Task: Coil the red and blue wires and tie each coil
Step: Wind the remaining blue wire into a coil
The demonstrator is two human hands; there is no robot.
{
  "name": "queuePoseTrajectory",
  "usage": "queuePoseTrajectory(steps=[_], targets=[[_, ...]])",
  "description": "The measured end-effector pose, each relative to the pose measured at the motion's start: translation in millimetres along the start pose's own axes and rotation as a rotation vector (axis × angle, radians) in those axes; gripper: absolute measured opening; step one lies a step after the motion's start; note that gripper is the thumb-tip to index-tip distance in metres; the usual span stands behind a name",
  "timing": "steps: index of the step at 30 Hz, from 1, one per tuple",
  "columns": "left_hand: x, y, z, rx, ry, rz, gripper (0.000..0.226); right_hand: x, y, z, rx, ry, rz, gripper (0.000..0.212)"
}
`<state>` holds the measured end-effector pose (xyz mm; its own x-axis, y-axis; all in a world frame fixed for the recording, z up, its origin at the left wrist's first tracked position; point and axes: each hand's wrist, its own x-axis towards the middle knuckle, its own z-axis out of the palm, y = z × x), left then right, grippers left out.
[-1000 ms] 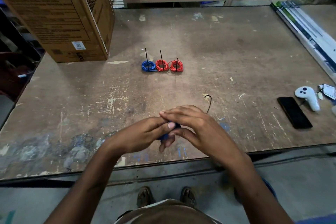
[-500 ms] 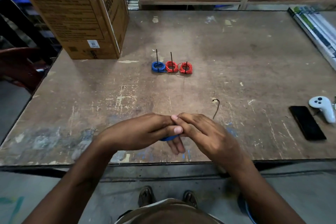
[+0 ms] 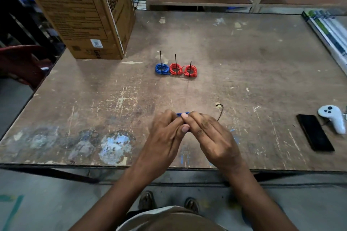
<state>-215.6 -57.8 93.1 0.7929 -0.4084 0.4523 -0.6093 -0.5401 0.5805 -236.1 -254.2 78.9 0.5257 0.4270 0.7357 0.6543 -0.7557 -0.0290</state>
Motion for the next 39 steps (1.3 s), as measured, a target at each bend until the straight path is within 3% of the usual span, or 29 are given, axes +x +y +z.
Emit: queuePoseTrajectory(steps=[2, 5, 12, 16, 26, 32, 39], targets=[[0.9, -1.8, 6.6, 0.048, -0.012, -0.057, 0.042, -6.5, 3.2, 4.5, -0.014, -0.002, 0.007, 0.046], [2.6, -7.7, 19.2, -0.149, -0.045, -0.137, 0.040, -18.1, 10.2, 14.4, -0.001, -0.020, 0.033, 0.041], [13.7, -28.1, 48.5, -0.467, 0.152, -0.373, 0.049, -17.8, 13.0, 34.7, -0.006, -0.063, 0.170, 0.036], [32.1, -51.5, 52.4, -0.440, 0.160, -0.439, 0.049, -4.2, 11.6, 58.6, 0.013, -0.085, 0.338, 0.034], [69.2, -118.6, 75.0, -0.233, -0.152, -0.386, 0.046, 9.1, 20.6, 98.4, -0.038, -0.326, 0.778, 0.042], [81.1, -139.6, 115.7, -0.237, -0.183, -0.471, 0.045, -17.1, 47.8, 92.9, -0.102, -0.443, 0.979, 0.036], [112.2, -133.9, 155.6, -0.236, -0.122, -0.494, 0.038, -45.5, 131.0, 99.2, -0.161, -0.580, 1.161, 0.035]])
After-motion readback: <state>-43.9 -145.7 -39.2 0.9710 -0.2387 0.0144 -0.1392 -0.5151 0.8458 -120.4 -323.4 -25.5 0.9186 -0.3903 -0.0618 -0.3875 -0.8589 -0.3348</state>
